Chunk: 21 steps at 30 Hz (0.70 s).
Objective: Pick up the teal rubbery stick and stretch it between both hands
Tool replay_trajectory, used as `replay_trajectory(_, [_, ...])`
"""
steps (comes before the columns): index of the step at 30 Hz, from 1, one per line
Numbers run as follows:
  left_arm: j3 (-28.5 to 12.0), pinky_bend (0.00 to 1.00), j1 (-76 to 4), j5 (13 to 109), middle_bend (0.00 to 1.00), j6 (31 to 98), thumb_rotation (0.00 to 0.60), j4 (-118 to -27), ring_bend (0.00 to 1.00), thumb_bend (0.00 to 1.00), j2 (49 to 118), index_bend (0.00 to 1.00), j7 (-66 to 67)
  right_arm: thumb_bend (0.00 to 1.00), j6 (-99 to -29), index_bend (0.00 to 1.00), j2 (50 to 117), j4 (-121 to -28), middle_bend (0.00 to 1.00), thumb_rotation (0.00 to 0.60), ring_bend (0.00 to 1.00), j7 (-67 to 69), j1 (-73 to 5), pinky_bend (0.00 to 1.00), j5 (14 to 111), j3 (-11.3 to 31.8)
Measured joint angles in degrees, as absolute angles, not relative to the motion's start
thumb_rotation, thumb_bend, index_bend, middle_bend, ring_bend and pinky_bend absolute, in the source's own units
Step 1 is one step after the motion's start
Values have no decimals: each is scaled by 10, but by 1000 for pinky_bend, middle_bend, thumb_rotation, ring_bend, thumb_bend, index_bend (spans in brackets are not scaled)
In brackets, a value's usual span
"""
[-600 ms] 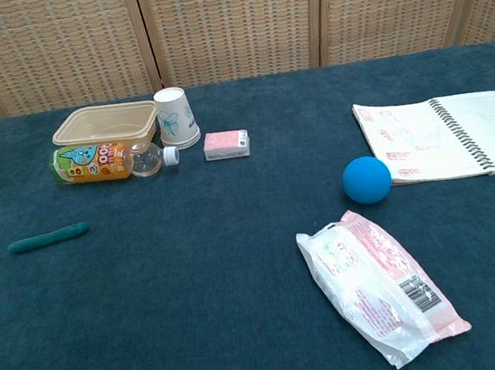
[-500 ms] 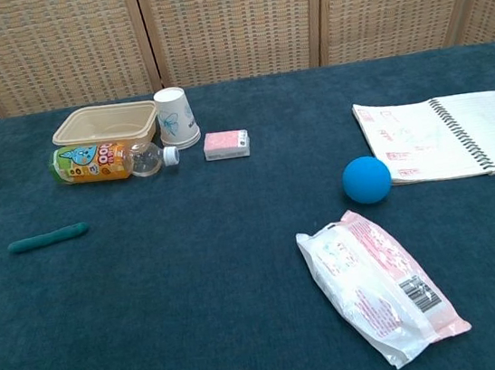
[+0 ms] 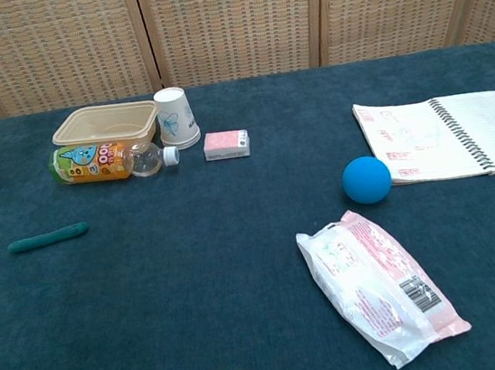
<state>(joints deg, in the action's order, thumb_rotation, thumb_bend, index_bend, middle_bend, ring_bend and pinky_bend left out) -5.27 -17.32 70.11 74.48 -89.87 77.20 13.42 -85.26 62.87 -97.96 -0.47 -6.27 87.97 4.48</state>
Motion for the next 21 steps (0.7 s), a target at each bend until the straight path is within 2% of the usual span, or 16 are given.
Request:
replay_trajectory(2, [-56,0,-183,693,0,723,600,-870,0,428,794,370,130,0,-851,0,629,-979,0,600,0,-5,-63,0,879,45])
replay_trajectory(7, [-72,0,-209,658,0,672,600,-791,0,495,859,412,121,0,-846,0,630,-977,0,600,0,-2,-65,0,874,45])
replay_trajectory(13, [-88,0,-235,615,0,624,600,-717,0,494,914,411,128,0,-840,0,630,-974,0,600,0,5,-67,0,870,46])
replay_trajectory(21, [-95,0,-245,607,0,607,600,-685,0,491,938,414,124,0,-838,0,631,-973,0,600,0,3,-68,0,869,46])
